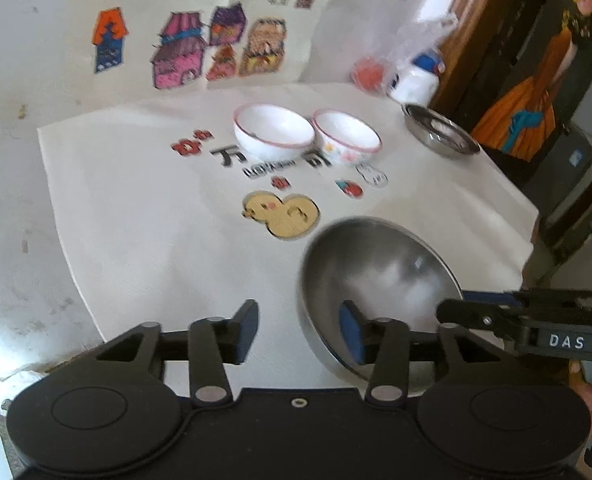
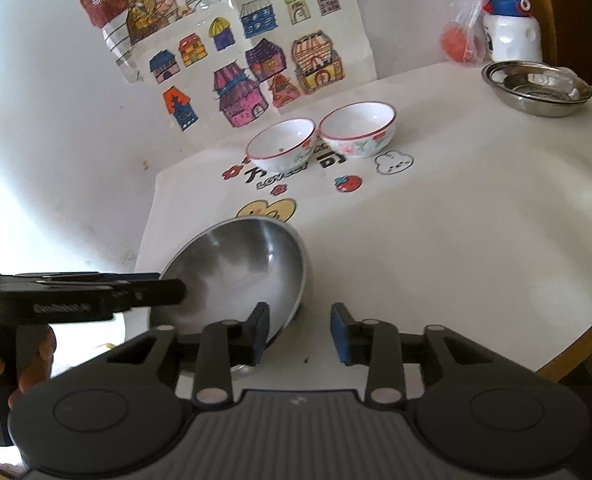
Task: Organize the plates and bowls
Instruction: 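Lower the steel bowl onto the table and open both grippers, then move both tools to the plain white red-rimmed bowl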
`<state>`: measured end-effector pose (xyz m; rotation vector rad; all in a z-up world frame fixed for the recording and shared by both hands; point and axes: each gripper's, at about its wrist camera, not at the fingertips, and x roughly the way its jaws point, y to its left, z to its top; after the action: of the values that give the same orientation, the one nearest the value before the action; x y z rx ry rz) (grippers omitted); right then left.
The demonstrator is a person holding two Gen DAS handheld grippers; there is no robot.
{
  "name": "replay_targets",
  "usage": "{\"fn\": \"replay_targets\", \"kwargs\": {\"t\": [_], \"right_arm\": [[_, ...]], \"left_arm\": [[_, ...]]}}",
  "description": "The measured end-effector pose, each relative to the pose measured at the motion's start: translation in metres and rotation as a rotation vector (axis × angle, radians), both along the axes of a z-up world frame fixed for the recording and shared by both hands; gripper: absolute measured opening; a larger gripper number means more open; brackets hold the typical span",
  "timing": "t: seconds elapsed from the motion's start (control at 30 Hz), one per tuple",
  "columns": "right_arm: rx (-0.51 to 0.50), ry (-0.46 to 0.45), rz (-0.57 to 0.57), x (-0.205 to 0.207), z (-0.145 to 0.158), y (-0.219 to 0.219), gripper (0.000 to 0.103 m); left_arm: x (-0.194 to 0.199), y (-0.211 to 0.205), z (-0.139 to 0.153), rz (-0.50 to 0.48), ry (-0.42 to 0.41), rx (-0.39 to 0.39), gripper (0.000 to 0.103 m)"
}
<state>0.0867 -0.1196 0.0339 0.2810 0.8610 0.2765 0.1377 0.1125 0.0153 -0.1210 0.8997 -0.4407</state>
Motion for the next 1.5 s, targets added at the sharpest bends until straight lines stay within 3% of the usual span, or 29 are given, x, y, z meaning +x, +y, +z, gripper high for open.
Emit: {"fn": "replay_targets", "kwargs": {"t": [0.37,0.63,0.87,1.2,1.33,1.5], "right_arm": [[0.088,-0.055,-0.069,0.037,0.006,-0.023,0.087],[0.194,-0.057,-0.120,0.090,0.007,-0.018,0.096],[0.234,-0.003,-0.188,0.138,-0.006,-0.007,0.096],[0.256,0.066,-0.200,0.169,-0.022,0.005,0.076],[0.247,0.087,-0.180,0.177,-0.027,0.014,0.063],[0.227,0.090,-0.166,0.185,-0.028,0.020,0.057]], "left_arm": [[0.044,0.021,0.015,0.136,-0.123,-0.009,0.098],[0.102,0.014,0.015,0.154,-0.137,0.039,0.102],[0.154,0.004,0.000,0.143,-0.108,0.066,0.102],[0.198,-0.006,-0.017,0.078,-0.089,0.066,0.102],[0.208,-0.007,-0.021,0.072,-0.068,0.051,0.091],[0.215,-0.008,-0.026,0.048,-0.031,0.019,0.074]]}}
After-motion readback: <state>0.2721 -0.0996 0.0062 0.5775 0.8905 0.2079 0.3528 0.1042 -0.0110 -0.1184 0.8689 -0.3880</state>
